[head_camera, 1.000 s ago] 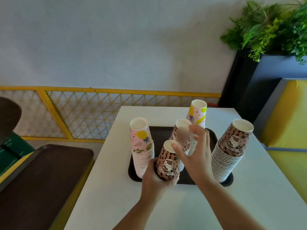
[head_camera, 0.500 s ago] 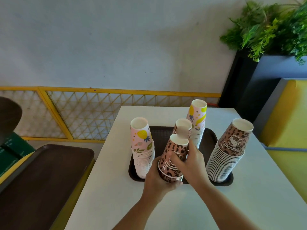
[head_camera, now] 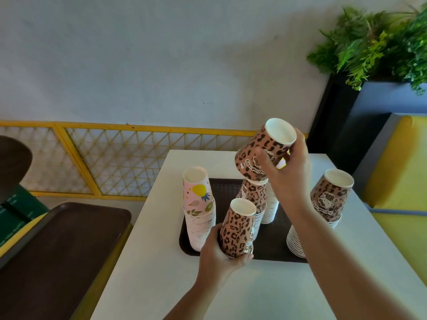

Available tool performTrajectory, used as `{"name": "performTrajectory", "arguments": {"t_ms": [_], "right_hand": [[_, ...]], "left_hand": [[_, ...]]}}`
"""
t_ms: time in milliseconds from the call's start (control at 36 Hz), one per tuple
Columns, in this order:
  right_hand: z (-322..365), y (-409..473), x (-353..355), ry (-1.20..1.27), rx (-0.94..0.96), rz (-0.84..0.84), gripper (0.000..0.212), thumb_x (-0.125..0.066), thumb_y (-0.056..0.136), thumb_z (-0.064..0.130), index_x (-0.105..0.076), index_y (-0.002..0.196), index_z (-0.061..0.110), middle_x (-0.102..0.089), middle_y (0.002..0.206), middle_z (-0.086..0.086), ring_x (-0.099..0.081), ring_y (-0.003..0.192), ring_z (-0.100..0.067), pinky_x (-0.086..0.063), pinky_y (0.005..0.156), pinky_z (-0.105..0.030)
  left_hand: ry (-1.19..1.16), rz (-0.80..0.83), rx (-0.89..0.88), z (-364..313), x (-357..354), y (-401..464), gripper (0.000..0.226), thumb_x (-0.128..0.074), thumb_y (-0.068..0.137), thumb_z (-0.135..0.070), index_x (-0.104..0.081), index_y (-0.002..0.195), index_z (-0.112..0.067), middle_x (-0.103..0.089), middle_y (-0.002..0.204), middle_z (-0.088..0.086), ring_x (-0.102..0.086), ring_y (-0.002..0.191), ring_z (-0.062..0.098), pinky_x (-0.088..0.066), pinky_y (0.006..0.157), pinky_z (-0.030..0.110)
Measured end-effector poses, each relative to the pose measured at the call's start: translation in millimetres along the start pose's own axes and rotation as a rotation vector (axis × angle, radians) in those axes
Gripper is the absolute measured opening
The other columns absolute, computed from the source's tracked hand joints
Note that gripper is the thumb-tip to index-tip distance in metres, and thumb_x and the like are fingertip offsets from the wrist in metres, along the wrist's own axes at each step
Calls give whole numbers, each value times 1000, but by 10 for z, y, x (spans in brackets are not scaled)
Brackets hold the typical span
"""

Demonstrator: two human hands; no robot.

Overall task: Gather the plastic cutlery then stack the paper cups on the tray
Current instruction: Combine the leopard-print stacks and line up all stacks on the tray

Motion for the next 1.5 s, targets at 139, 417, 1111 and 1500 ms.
{"name": "performTrajectory", "arguments": {"t_ms": [139, 417, 1111, 1500], "right_hand": [[-255, -16, -86, -59, -74, 64, 63, -75, 74, 22, -43, 127, 12, -52, 120, -2, -50, 107, -11, -47, 90, -31], [-522, -212, -48, -125, -254, 265, 54, -56, 81, 51, -47, 124, 19, -52, 117, 3, -53, 112, -16, -41, 82, -25], [-588, -61, -134, -7, -199, 272, 66, -77, 70, 27, -43, 126, 27, -58, 106, 15, -56, 98, 4, -45, 71, -1], [-947, -422, -244, -26, -364, 316, 76, -76, 72, 29, -27, 128, 41, -53, 114, 20, -50, 104, 4, -42, 81, -9]], "left_hand": [[-18, -45, -22, -51, 26, -23, 72, -78, 43, -51, -47, 107, -39, -63, 102, -16, -59, 97, -5, -51, 77, 14], [-189, -110, -154, -589, 139, 74, 76, -77, 47, -50, -41, 114, -43, -56, 113, -24, -53, 106, -11, -44, 82, 5], [-4, 11, -280, -823, -98, 1036, 78, -80, 70, -18, -37, 135, -22, -50, 124, -17, -49, 116, 1, -42, 87, 3], [383, -204, -549, -333, -13, 520, 80, -76, 70, -31, -34, 136, -18, -51, 134, 1, -39, 127, 8, -20, 111, 9]]}}
Point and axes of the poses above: each hand's wrist, its own y-axis towards the middle knuckle, its own x-axis out of the back of the hand, z = x × y, the point moved 1 cm from there along y, towards the middle knuckle
